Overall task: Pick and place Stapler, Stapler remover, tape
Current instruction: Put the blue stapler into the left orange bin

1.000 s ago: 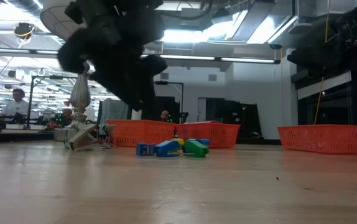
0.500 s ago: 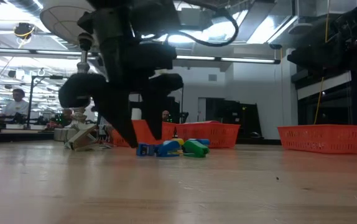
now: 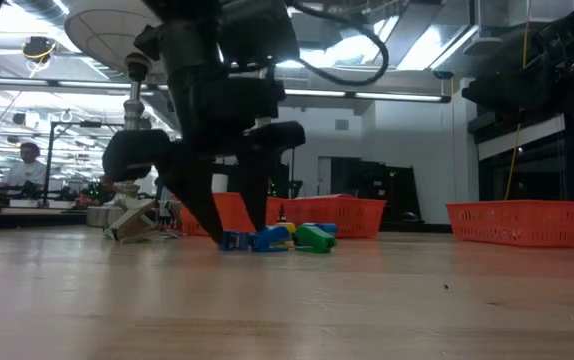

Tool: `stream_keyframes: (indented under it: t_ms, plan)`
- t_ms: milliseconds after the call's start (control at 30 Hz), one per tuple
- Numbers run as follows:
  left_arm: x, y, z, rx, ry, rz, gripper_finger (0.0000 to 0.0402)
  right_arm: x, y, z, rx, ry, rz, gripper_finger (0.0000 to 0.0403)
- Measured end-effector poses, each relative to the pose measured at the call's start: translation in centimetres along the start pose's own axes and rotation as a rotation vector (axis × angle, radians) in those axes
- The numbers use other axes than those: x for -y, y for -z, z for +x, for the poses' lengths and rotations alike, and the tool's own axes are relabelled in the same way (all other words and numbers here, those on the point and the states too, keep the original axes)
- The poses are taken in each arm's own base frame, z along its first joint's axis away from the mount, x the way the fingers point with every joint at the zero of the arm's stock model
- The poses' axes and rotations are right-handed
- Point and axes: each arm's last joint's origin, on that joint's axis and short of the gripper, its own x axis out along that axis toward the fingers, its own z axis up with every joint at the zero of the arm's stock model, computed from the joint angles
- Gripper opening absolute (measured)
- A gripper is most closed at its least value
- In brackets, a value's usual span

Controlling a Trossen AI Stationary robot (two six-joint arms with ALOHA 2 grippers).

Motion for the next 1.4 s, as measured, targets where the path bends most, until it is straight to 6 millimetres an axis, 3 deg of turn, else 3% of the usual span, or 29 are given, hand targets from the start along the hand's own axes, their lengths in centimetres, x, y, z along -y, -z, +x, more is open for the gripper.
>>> stream_keyframes:
  t_ms: [200,367,1000,1233,1400]
  plan:
    - [0.2,0.2,1.5,-0.017,0.044,-0.013,0.0202,0.0,0.0,0.0,0.0,0.0,0.0,0.0108]
    - [0.1,0.4,1.6,-0.03,0.041,-0.052,0.0186,0.0,0.0,0.0,0.0,0.0,0.0,0.0108]
    - [0.0,1.0,1.7,-0.072,0.045,-0.367,0.0068,0.0,0.0,0.0,0.0,0.0,0.0,0.0108]
    - [-0.1,1.2,1.7,-0.129,-0.027,-0.391,0.006,0.0,0.0,0.0,0.0,0.0,0.0,0.0108]
    - [-1.3,1.0,1.0,-0.19,-0.089,-0.391,0.006,0.0,0.0,0.0,0.0,0.0,0.0,0.0108]
